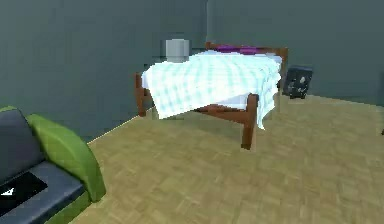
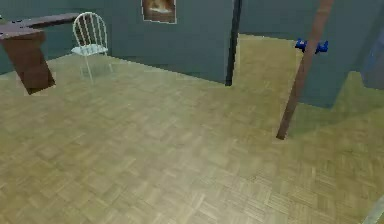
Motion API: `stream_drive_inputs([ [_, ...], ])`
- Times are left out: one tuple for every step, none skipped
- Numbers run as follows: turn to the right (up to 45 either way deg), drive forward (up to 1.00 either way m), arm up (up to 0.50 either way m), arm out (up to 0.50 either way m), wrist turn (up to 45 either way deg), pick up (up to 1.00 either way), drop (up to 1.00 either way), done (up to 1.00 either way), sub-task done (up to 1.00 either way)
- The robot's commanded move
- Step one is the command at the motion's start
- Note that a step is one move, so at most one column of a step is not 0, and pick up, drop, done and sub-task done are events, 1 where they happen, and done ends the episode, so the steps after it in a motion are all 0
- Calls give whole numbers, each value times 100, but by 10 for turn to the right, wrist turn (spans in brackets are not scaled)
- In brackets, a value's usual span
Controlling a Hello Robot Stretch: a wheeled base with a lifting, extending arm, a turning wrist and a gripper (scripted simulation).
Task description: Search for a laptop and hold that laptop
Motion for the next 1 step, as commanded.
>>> stream_drive_inputs([
  [-450, 0, 0, 0, 0, 0, 0, 0, 0],
])
